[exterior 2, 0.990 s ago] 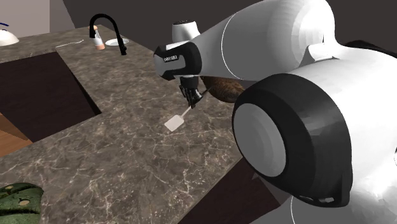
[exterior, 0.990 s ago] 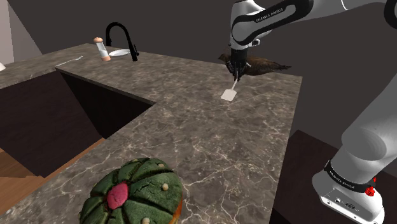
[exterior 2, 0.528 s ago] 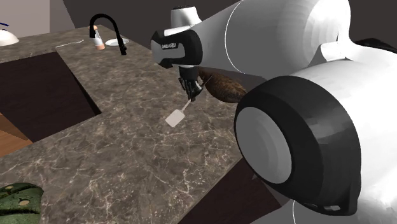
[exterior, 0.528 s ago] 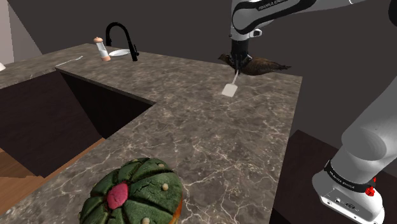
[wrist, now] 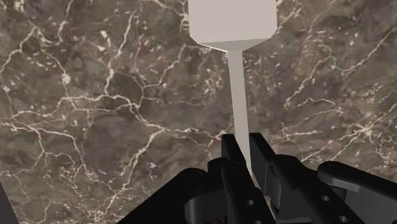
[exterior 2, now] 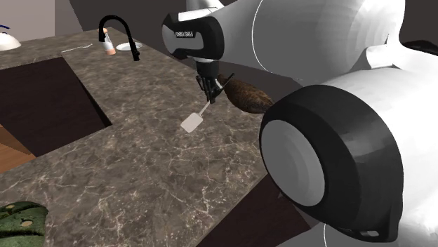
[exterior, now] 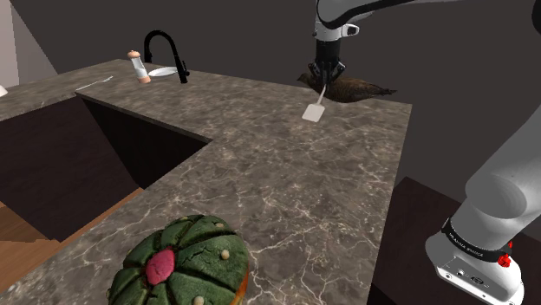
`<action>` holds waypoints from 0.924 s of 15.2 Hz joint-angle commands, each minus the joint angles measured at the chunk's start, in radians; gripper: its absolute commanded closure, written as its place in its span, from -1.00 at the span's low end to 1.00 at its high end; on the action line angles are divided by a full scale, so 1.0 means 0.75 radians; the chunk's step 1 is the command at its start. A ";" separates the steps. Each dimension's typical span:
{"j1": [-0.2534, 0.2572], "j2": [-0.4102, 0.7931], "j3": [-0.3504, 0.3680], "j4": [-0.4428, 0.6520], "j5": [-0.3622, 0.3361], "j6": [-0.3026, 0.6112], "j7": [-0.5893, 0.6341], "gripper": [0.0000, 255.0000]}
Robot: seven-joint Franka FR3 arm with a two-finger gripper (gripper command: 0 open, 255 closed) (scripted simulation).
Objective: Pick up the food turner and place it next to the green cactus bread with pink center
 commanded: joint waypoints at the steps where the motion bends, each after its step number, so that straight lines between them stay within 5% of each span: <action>1: 0.000 0.004 0.000 0.040 0.000 -0.037 -0.003 1.00; 5: 0.000 0.007 0.000 0.103 -0.001 -0.096 -0.005 1.00; 14: 0.100 -0.276 0.104 -0.188 0.088 -0.085 0.175 1.00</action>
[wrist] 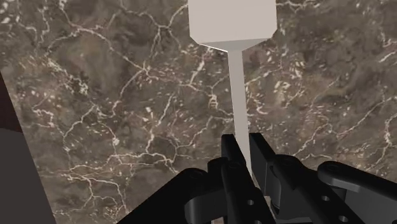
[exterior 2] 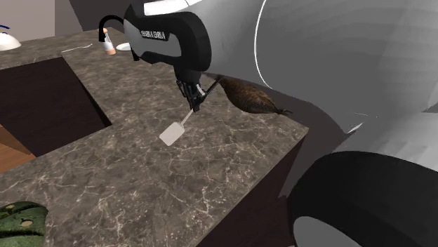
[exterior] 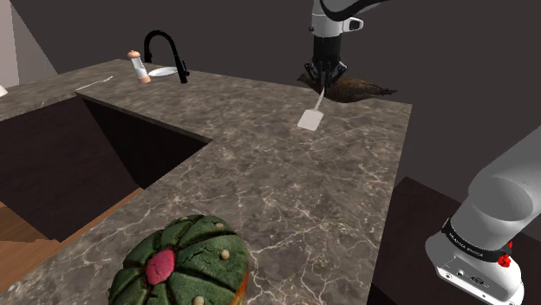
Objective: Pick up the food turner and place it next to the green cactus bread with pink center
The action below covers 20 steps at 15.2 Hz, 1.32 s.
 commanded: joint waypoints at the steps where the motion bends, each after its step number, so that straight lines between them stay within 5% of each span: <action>1: 0.024 -0.064 0.025 -0.062 0.024 -0.001 0.042 1.00; 20: 0.264 -0.357 0.369 -0.220 0.259 -0.096 0.540 1.00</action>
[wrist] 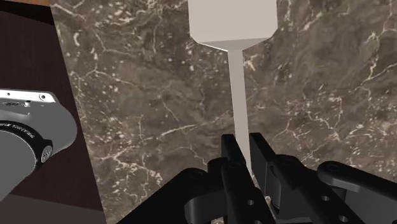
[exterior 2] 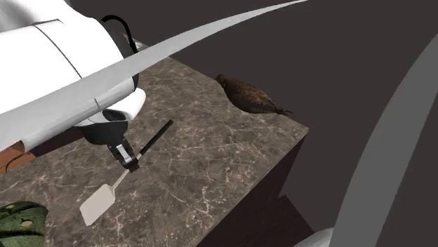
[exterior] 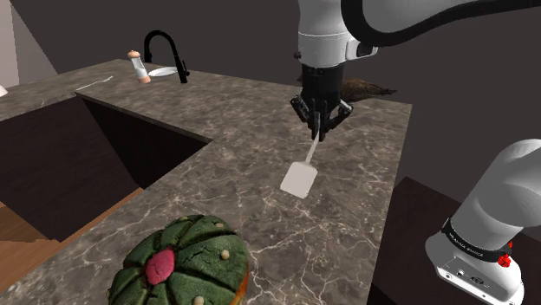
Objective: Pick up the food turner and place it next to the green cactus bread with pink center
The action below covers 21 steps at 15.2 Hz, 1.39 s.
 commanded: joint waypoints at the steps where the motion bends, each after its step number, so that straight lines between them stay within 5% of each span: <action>1: 0.022 -0.012 0.043 0.007 0.024 -0.013 0.060 1.00; 13: 0.079 0.091 0.393 0.196 0.085 -0.048 0.480 1.00; 21: -0.006 0.366 0.809 0.439 -0.063 -0.050 0.870 1.00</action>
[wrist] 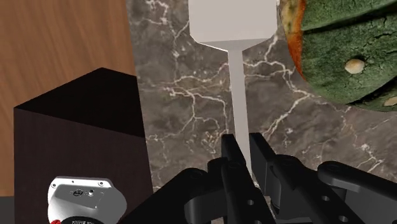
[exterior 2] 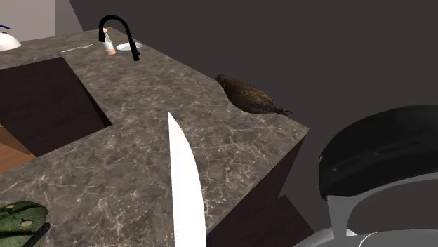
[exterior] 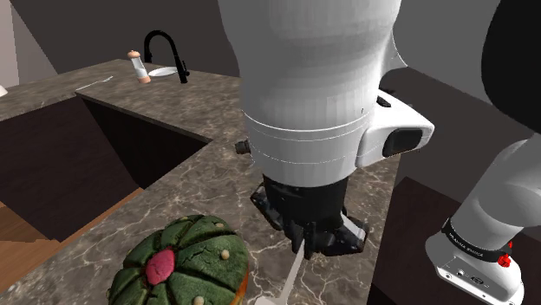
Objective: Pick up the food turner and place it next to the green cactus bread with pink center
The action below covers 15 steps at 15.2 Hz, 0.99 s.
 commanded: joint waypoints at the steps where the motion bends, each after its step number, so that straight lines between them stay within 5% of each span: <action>1: -0.034 0.105 0.144 0.055 -0.081 0.006 0.131 1.00; 2: -0.062 0.209 0.255 0.095 -0.173 0.004 0.228 1.00; 3: -0.032 0.430 0.386 0.149 -0.381 -0.017 0.413 1.00; 5: 0.016 0.383 0.308 0.107 -0.336 0.025 0.381 1.00; 15: 0.011 0.380 0.300 -0.073 -0.336 0.204 0.386 1.00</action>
